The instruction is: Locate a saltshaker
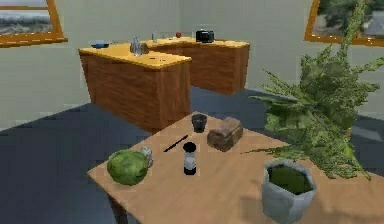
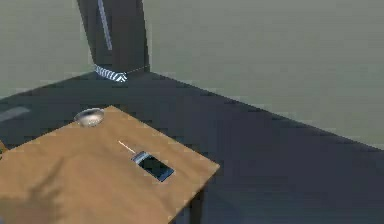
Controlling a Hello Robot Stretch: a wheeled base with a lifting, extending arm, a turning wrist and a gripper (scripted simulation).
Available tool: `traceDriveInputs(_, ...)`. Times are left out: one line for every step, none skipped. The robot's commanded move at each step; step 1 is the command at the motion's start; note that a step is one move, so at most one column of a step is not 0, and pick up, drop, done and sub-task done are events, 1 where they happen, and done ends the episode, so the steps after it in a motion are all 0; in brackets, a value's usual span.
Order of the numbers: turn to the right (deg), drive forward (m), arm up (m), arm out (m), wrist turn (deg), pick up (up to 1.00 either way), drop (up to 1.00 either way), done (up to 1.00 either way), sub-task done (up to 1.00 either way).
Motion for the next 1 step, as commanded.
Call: traceDriveInputs(0.0,0.0,0.0,0.0,0.0,0.0,0.0,1.0,0.0)
